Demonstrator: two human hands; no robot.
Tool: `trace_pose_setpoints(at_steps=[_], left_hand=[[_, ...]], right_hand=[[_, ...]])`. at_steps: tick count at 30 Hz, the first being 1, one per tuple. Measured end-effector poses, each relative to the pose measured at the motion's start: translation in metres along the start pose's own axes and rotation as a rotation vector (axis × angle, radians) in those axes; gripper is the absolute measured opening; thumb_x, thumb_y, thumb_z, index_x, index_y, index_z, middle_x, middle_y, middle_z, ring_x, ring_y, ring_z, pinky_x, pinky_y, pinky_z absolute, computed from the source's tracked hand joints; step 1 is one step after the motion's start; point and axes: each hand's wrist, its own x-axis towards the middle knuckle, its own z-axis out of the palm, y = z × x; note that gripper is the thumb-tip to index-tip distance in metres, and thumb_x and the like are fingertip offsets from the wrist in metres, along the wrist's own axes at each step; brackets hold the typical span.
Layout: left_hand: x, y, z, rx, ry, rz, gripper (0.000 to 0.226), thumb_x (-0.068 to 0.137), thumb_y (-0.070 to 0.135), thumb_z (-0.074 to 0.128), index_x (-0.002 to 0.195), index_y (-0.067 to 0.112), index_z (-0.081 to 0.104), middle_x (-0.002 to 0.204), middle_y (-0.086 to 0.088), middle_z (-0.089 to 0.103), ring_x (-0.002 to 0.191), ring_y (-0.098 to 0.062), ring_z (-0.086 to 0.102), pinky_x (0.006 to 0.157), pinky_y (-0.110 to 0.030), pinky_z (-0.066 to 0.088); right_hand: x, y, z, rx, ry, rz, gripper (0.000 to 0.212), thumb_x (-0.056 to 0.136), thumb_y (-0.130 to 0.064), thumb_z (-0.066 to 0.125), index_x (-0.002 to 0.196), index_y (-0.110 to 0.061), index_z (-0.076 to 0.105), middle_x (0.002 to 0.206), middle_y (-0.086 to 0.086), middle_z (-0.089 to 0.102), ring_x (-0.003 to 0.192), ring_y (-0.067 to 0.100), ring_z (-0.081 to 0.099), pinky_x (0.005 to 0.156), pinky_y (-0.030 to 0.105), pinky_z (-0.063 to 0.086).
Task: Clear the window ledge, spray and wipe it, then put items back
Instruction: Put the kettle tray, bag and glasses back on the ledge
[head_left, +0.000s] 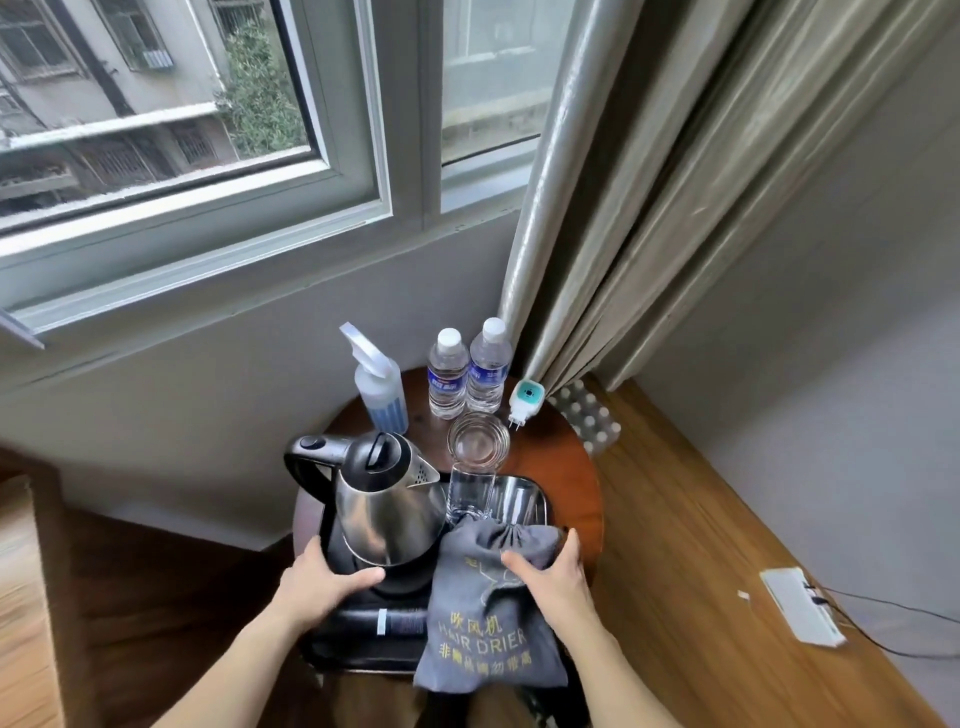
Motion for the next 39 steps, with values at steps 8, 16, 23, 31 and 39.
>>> trace_pose_setpoints(at_steps=[8,16,23,31,39], left_hand=[[0.012,0.000,0.006,-0.153,0.037,0.126,0.103,0.027,0.061,0.091,0.116,0.032,0.049,0.118,0.005,0.066,0.115,-0.018,0.059,0.104,-0.043,0.045],[0.019,0.004,0.009,-0.055,0.077,0.144,0.133,0.018,0.067,0.086,0.137,0.020,0.048,0.136,-0.007,0.055,0.128,-0.027,0.049,0.107,-0.045,0.041],[0.022,-0.003,0.012,-0.004,0.083,0.130,0.153,0.008,0.078,0.082,0.142,0.017,0.043,0.141,-0.011,0.051,0.133,-0.029,0.044,0.110,-0.047,0.038],[0.019,-0.006,0.007,-0.021,0.103,0.160,0.143,0.012,0.080,0.082,0.137,0.022,0.046,0.135,-0.007,0.055,0.127,-0.026,0.049,0.105,-0.047,0.043],[-0.019,0.022,-0.017,-0.050,0.145,0.250,0.136,0.021,0.062,0.085,0.142,0.013,0.044,0.138,-0.011,0.053,0.129,-0.028,0.048,0.106,-0.043,0.042]], right_hand=[[0.012,0.020,0.025,-0.017,-0.005,0.051,0.150,0.030,-0.081,0.077,0.152,-0.010,0.028,0.151,0.012,0.039,0.143,0.029,0.036,0.117,0.044,0.033],[0.023,0.015,0.028,0.034,0.042,0.115,0.128,0.055,-0.063,0.089,0.151,-0.005,0.027,0.152,0.015,0.031,0.146,0.036,0.023,0.119,0.046,0.024],[0.027,0.019,0.037,0.115,0.100,0.136,0.125,0.055,-0.056,0.092,0.148,-0.002,0.029,0.152,0.016,0.030,0.145,0.037,0.022,0.118,0.048,0.025],[0.016,0.014,0.034,0.127,0.137,0.095,0.124,0.055,-0.056,0.092,0.146,-0.001,0.030,0.151,0.016,0.031,0.144,0.037,0.024,0.118,0.049,0.026],[-0.009,0.006,0.030,0.174,0.173,0.068,0.124,0.054,-0.059,0.091,0.146,-0.002,0.032,0.149,0.017,0.035,0.143,0.037,0.027,0.118,0.049,0.027]])
